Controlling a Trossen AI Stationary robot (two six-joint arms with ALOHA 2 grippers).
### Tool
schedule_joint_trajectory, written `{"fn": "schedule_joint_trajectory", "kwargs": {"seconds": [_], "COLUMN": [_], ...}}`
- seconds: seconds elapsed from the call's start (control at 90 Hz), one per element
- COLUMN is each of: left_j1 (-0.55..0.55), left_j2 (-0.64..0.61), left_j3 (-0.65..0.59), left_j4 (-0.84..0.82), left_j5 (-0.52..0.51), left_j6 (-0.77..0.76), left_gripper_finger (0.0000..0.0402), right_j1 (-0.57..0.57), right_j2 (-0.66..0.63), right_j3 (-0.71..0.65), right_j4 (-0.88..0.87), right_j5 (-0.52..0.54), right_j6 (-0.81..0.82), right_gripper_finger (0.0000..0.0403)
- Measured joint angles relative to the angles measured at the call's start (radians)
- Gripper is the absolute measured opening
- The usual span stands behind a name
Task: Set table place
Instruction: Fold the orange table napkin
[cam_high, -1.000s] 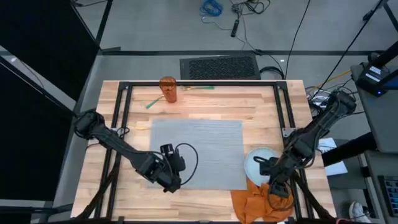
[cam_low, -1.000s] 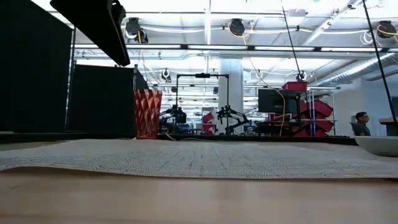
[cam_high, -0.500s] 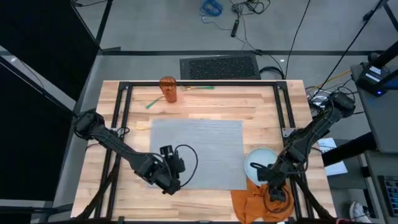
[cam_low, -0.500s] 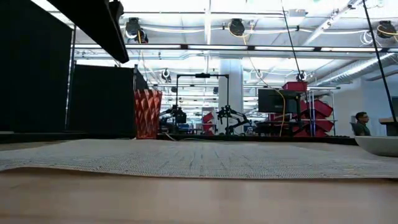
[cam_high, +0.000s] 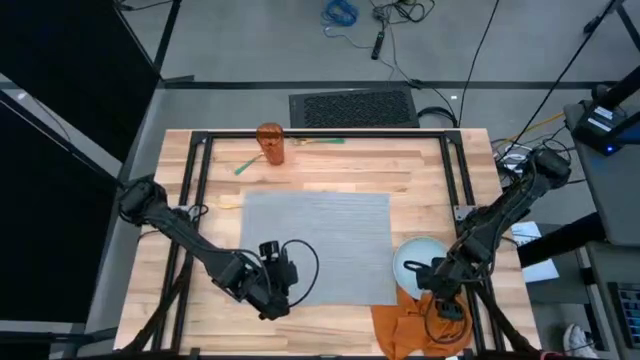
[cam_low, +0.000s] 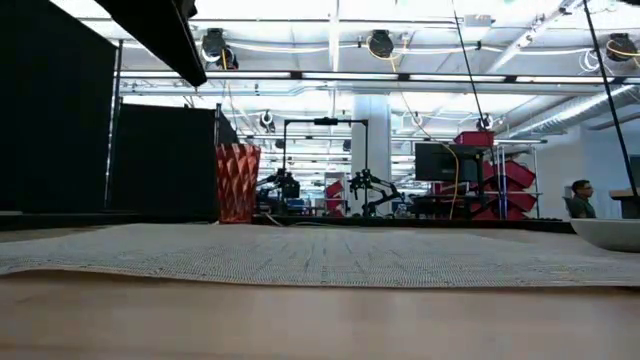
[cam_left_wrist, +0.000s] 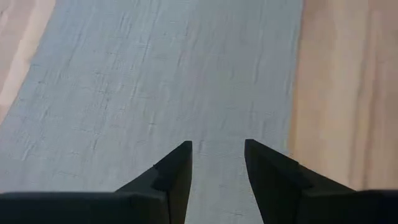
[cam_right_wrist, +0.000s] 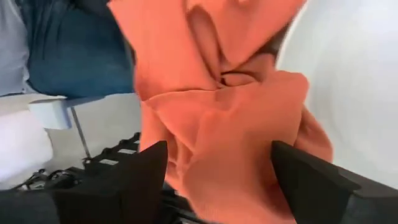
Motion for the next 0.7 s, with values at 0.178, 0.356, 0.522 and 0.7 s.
{"fn": "schedule_joint_trajectory", "kwargs": {"seconds": [0.178, 0.356, 0.522, 0.7], "left_j1": [-0.024, -0.038, -0.044, -0.054], "left_j2": [0.000, 0.000, 0.000, 0.000], "left_j3": [0.000, 0.000, 0.000, 0.000], "left_j4": [0.038, 0.073, 0.098, 0.100], "left_j5": [0.001, 0.002, 0.002, 0.007], "left_j6": [-0.001, -0.007, -0.008, -0.008], "left_gripper_finger": [0.0133, 0.0133, 0.0133, 0.0133], "right_j1": [0.054, 0.100, 0.122, 0.149], "right_j2": [0.000, 0.000, 0.000, 0.000], "right_j3": [-0.066, -0.076, -0.076, -0.075], "right_j4": [0.112, 0.165, 0.172, 0.221], "right_j5": [0.000, 0.018, 0.044, 0.091], "right_j6": [0.096, 0.129, 0.117, 0.084], "right_gripper_finger": [0.0271, 0.0221, 0.0057, 0.0003]}}
